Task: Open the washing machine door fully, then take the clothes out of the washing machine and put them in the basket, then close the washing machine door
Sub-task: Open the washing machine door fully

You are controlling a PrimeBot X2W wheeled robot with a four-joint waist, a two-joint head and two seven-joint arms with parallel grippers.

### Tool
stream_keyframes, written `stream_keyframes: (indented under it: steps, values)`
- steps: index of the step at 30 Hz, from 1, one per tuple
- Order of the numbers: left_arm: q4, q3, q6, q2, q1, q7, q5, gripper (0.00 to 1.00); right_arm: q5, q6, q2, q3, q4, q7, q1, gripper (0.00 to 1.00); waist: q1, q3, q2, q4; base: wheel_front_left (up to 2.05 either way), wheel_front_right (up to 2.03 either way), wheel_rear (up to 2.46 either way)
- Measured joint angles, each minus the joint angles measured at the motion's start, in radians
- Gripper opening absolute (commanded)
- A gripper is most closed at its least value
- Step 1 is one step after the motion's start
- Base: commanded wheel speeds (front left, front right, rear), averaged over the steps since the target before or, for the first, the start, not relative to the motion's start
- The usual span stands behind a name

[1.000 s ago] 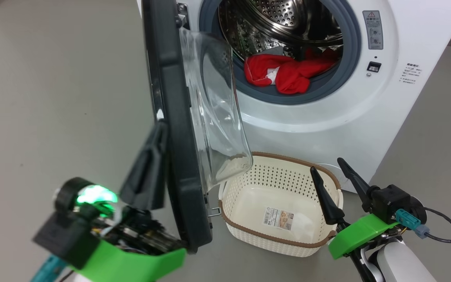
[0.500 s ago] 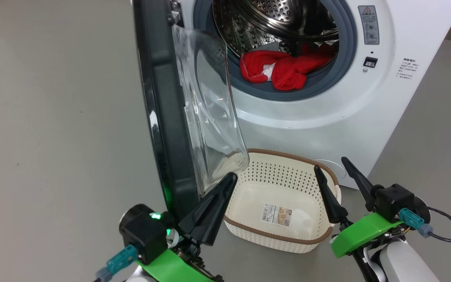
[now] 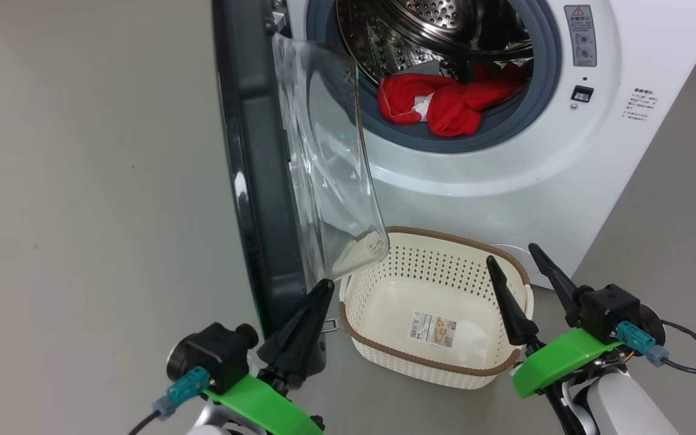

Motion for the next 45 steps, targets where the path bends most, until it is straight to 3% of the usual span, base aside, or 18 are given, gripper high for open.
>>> stream_keyframes:
  steps: [13, 30, 45]
  values:
    - [0.014, 0.034, 0.056, -0.002, 0.014, 0.004, -0.017, 0.00, 0.001, 0.000, 0.000, 0.001, 0.009, 0.000, 0.000, 1.00, 0.0000, -0.002, 0.0000, 0.028, 0.00, 0.00, 0.00]
    - [-0.009, 0.173, 0.207, 0.062, 0.043, 0.038, -0.049, 0.00, 0.007, 0.000, 0.000, 0.002, 0.012, 0.000, 0.000, 1.00, 0.0000, 0.011, 0.0000, 0.083, 0.00, 0.00, 0.00]
    - [0.081, 0.237, 0.237, 0.088, 0.025, -0.044, -0.046, 0.00, -0.002, 0.000, -0.036, -0.013, 0.013, 0.000, 0.000, 1.00, 0.0000, 0.064, 0.0000, 0.069, 0.00, 0.00, 0.00]
